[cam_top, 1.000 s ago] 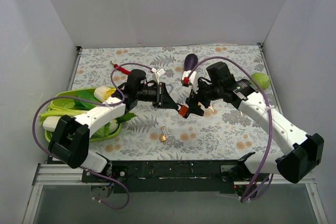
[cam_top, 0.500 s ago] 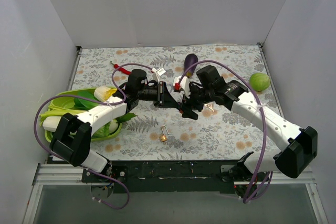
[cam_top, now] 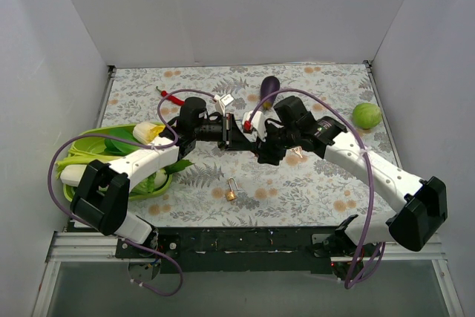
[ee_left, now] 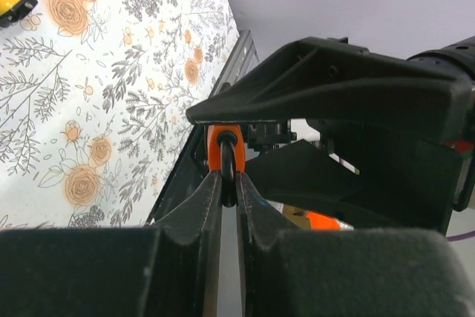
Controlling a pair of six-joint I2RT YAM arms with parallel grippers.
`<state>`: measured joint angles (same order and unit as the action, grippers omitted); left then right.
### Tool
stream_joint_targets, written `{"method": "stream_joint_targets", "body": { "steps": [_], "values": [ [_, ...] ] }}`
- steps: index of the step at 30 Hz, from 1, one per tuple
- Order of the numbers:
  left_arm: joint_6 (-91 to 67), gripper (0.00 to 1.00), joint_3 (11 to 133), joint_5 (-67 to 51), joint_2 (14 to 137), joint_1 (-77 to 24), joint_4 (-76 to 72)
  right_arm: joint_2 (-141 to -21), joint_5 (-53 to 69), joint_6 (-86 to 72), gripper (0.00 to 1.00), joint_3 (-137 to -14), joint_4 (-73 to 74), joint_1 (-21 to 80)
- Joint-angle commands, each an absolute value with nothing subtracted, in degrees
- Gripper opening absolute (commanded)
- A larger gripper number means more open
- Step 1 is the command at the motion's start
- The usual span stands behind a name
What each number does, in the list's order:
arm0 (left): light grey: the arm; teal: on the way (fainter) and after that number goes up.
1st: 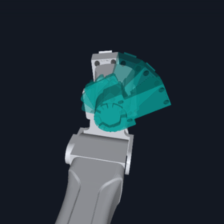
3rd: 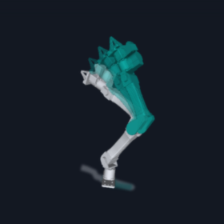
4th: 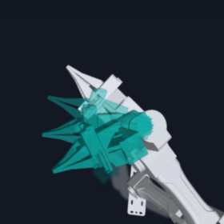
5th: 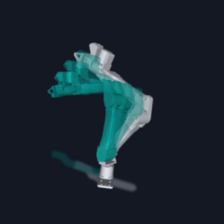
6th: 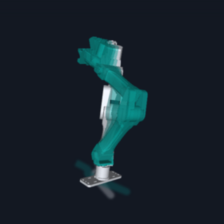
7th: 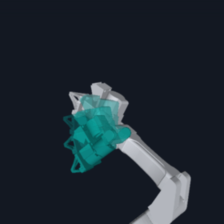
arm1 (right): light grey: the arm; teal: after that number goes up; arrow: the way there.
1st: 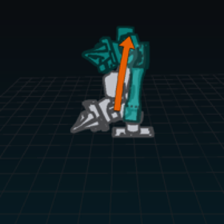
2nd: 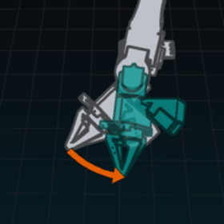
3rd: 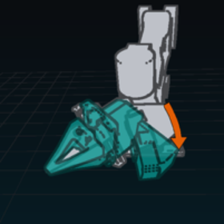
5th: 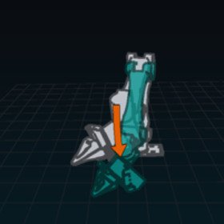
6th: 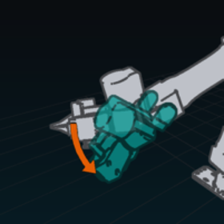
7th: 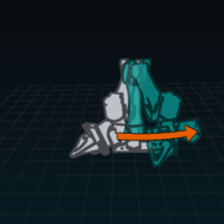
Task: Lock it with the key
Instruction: Place the lock at the center of the board.
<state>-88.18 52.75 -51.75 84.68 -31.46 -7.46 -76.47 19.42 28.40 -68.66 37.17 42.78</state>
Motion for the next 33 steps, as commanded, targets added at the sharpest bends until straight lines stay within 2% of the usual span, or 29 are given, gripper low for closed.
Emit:
{"method": "stream_joint_targets", "body": {
  "steps": [1,2,3,4,5,6,7,8,9,10,12,14,20,25,33],
  "values": [
    [-88.77,0.0,51.94,-53.61,82.88,-31.73,-9.76,-76.2,18.11,27.6,0.42,-68.82,34.54,43.07],
    [-88.68,0.0,51.77,-53.53,82.88,-31.73,-9.67,-76.11,17.93,27.34,0.35,-68.82,34.54,43.07],
    [-88.68,0.0,51.68,-53.35,82.79,-31.73,-9.58,-76.03,17.76,27.07,0.22,-68.91,34.19,42.98],
    [-88.68,0.05,51.68,-52.91,82.79,-31.73,-9.41,-75.94,17.67,26.37,0.17,-68.91,34.02,42.98],
    [-88.68,0.24,51.59,-52.74,82.79,-31.64,-9.32,-75.94,17.49,25.85,0.11,-68.82,34.01,42.63],
    [-88.51,0.34,51.59,-52.56,82.71,-31.64,-8.97,-75.94,17.23,25.32,0.02,-68.73,34.01,41.76],
    [-88.68,0.41,51.59,-52.56,82.53,-31.21,-8.79,-76.11,17.4,24.53,0.01,-68.73,34.1,40.88],
    [-88.94,0.57,51.33,-52.65,82.27,-30.94,-9.05,-76.2,17.66,23.13,0.01,-68.56,34.28,39.91],
    [-89.12,0.62,50.81,-52.39,81.92,-30.5,-8.79,-76.46,18.8,22.33,0.01,-68.38,34.54,37.38],
    [-89.38,0.71,50.28,-52.03,81.04,-29.8,-8.96,-76.81,19.59,21.72,0.01,-68.47,35.32,35.96],
    [-89.47,0.97,49.31,-51.07,79.64,-28.92,-9.66,-77.08,21.35,19.34,0.01,-67.86,36.12,31.84],
    [-87.11,0.98,49.65,-50.02,77.53,-28.21,-9.15,-77.08,21.01,17.68,0.01,-66.11,36.56,29.46],
    [-76.57,0.98,56.86,-37.63,75.41,-27.69,6.66,-79.27,15.21,9.5,0.01,-62.05,36.65,19.09],
    [-74.97,0.98,58.01,-30.87,73.04,-26.81,9.05,-83.4,9.24,6.34,0.01,-60.74,36.39,15.21],
    [-71.28,0.98,60.2,-30.67,74.18,-26.81,12.12,-90.87,4.14,2.47,0.03,-60.82,34.8,10.38]
  ]
}}
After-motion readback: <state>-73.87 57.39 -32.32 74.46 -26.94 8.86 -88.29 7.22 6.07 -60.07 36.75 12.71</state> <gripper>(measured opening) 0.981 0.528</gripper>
